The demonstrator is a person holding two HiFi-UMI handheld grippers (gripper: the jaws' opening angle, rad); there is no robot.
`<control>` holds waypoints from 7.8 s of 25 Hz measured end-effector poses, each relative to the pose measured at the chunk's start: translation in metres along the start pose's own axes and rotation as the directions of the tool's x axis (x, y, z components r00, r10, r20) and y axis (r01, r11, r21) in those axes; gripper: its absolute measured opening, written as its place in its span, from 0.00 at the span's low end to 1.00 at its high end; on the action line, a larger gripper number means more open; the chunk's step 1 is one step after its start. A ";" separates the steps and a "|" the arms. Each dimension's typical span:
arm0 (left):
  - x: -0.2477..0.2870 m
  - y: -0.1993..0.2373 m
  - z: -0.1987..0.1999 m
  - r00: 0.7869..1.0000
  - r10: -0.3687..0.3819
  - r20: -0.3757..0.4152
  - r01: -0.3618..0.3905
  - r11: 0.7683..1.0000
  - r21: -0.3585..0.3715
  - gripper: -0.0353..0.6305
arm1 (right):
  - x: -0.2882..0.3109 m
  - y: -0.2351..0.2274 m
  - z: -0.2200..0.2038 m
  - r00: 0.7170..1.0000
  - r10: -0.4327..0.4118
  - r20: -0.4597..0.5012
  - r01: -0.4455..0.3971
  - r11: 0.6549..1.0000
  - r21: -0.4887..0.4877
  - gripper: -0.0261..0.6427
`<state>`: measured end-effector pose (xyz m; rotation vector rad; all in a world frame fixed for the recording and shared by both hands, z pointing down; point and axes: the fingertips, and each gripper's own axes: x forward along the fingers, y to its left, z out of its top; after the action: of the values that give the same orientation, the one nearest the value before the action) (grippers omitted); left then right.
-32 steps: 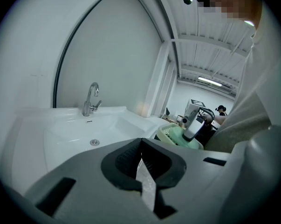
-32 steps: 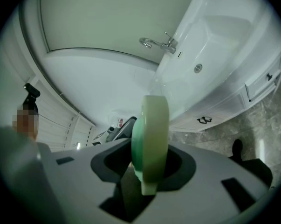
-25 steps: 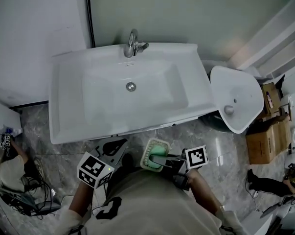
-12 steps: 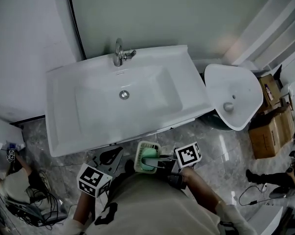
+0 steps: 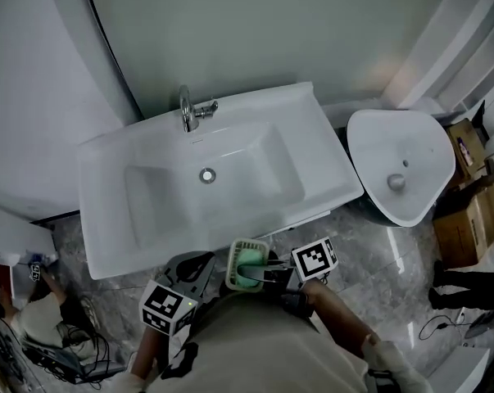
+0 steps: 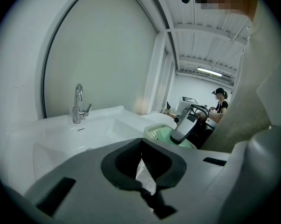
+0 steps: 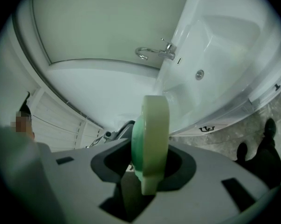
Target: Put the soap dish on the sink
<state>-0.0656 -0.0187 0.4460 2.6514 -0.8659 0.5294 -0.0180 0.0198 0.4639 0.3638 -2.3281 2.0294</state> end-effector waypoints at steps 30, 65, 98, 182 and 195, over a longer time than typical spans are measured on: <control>0.107 -0.015 0.049 0.977 0.193 -0.087 -0.200 0.976 -0.086 0.08 | -0.102 -0.060 0.108 0.987 -0.044 -0.152 0.039 0.999 -0.032 0.26; 0.074 0.102 0.057 0.937 0.334 0.102 -0.261 0.865 -0.429 0.08 | -0.066 -0.031 0.220 0.987 -0.133 -0.085 0.112 0.969 -0.220 0.26; 0.231 0.053 0.108 0.947 0.321 -0.025 -0.302 0.860 -0.412 0.08 | -0.171 -0.210 0.383 0.921 -0.277 -0.273 0.247 0.959 -0.139 0.26; 0.177 0.099 0.066 0.885 0.452 -0.109 -0.460 0.821 -0.338 0.08 | -0.210 -0.278 0.441 0.610 -0.776 0.157 0.765 0.526 -0.373 0.56; 0.119 0.133 0.059 0.824 0.560 -0.091 -0.558 0.771 -0.307 0.08 | -0.210 -0.289 0.405 0.448 -0.879 0.163 0.796 0.309 -0.521 0.61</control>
<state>-0.0428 -0.2041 0.4677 2.0713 -1.6130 0.4569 0.2954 -0.3798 0.6480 1.0660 -1.7867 0.7967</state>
